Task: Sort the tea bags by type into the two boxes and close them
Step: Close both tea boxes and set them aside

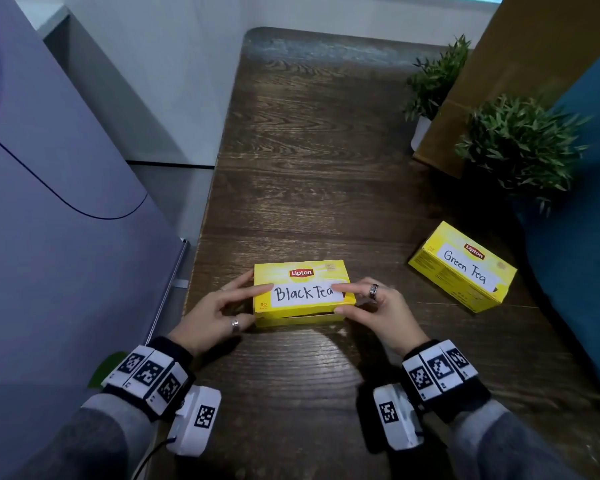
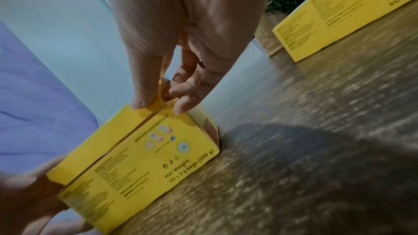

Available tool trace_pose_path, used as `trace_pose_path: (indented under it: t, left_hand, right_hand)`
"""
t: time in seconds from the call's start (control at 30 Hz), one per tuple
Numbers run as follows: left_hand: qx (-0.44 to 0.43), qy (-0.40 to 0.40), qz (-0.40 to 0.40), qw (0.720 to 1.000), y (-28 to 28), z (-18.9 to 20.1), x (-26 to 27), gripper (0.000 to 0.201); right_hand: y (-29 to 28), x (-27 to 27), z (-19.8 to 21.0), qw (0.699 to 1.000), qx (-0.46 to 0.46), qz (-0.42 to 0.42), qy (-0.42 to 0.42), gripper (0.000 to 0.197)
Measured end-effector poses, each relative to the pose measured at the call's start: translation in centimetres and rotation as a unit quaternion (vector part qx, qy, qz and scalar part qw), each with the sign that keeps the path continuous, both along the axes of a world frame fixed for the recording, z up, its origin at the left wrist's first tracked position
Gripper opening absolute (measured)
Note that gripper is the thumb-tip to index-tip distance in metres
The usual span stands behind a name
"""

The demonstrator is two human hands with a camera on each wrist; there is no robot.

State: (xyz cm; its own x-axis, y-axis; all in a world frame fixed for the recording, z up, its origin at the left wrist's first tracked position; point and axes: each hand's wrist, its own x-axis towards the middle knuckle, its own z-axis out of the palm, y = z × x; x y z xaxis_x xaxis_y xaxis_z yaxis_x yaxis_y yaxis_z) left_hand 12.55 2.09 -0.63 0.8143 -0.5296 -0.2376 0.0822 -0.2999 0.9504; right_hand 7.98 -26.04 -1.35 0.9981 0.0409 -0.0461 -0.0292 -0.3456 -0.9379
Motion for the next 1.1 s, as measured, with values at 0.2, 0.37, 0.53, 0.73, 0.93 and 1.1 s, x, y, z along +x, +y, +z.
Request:
trace_pose_path:
  t: [0.2,0.37,0.53,0.73,0.93,1.1]
  left_hand:
    - [0.039,-0.113,0.063,0.991,-0.6,-1.4,-0.4,0.054]
    - [0.067,-0.167,0.092,0.979,-1.1,-1.9,-0.6,0.036]
    - [0.074,-0.18,0.102,0.976,-1.2,-2.3,-0.7,0.038]
    - [0.09,-0.193,0.081,0.974,-1.3,-2.2,-0.9,0.034]
    - [0.118,-0.166,0.104,0.973,-1.6,0.3,0.9,0.035]
    - [0.189,-0.08,0.063,0.977,-0.6,2.2,4.0,0.054]
  right_hand:
    - [0.7,-0.2,-1.2,0.998,-0.031,-0.024,-0.045,0.036]
    - [0.8,-0.2,-1.6,0.996,-0.054,-0.031,-0.07,0.034]
    - [0.7,-0.4,-1.6,0.993,-0.084,-0.019,-0.078,0.035]
    - [0.7,-0.7,-1.9,0.99,-0.1,-0.027,-0.093,0.026]
    - [1.1,0.2,-1.2,0.993,-0.097,-0.035,-0.052,0.016]
    - [1.7,2.4,0.4,0.989,-0.149,0.001,-0.009,0.013]
